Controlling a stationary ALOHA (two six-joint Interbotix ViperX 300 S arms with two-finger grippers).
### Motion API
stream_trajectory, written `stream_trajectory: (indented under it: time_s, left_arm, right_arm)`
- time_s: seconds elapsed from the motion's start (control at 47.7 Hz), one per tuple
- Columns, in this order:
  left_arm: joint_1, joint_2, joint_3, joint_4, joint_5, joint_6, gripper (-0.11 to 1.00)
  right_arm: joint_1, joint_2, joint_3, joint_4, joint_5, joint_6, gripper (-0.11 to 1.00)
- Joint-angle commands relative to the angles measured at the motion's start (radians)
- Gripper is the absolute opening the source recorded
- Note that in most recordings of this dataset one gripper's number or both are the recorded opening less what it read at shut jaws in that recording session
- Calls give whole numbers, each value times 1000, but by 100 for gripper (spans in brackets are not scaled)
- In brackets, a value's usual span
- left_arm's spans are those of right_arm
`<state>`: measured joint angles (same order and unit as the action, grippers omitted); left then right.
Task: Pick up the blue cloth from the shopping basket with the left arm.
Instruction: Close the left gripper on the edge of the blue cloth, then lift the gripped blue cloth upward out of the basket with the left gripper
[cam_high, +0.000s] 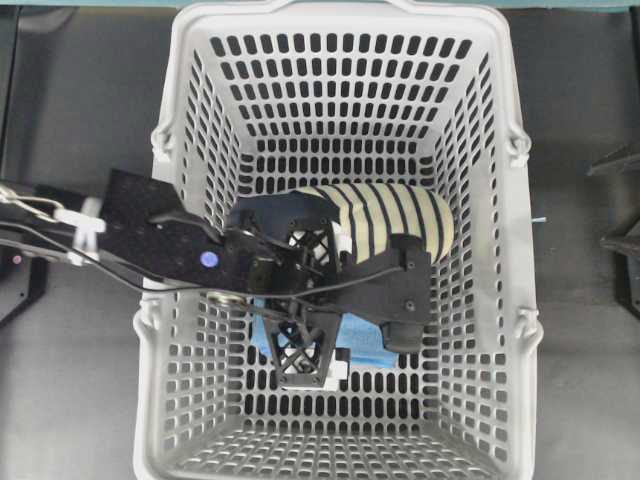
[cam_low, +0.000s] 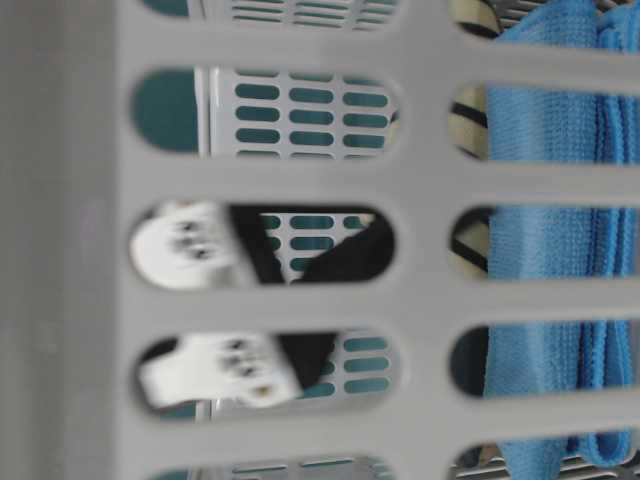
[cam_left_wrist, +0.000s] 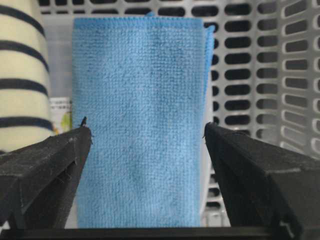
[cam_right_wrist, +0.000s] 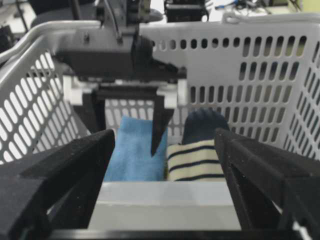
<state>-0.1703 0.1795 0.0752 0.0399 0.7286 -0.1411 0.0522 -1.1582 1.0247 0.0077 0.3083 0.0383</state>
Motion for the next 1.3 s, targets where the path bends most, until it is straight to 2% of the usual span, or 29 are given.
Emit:
stream_trajectory:
  time_s: [0.0,0.315,0.42,0.504,0.692,0.734,0.797,0.965,1.28]
  left_arm:
    - [-6,8,5,3,-3,-5,89]
    - [-11,35,38,5,-12,-17,87]
    - [-12,32,41,5,-12,-8,82]
    - [-11,31,41,3,-9,-3,68]
    - [-12,11,23,3,-9,2,17]
    - [-12,2,14,5,-9,2,10]
    - [-12,-11,-5,5,-6,2,9]
    - [-28,-41,-127,5,103,2,9]
    - [-38,-43,-499,5,534,2,9]
  right_arm:
    - [2,-2,0,0,-14,-2,78]
    - [2,-5,14,0,-37,0,78]
    - [0,-8,14,0,-37,0,78]
    - [2,-11,17,0,-37,0,77]
    - [2,-21,20,0,-38,0,77]
    - [2,-23,20,0,-38,0,77]
    - [0,-28,20,0,-37,0,77]
    - [-2,-41,20,0,-37,0,77]
    - [-2,-51,23,0,-51,0,77]
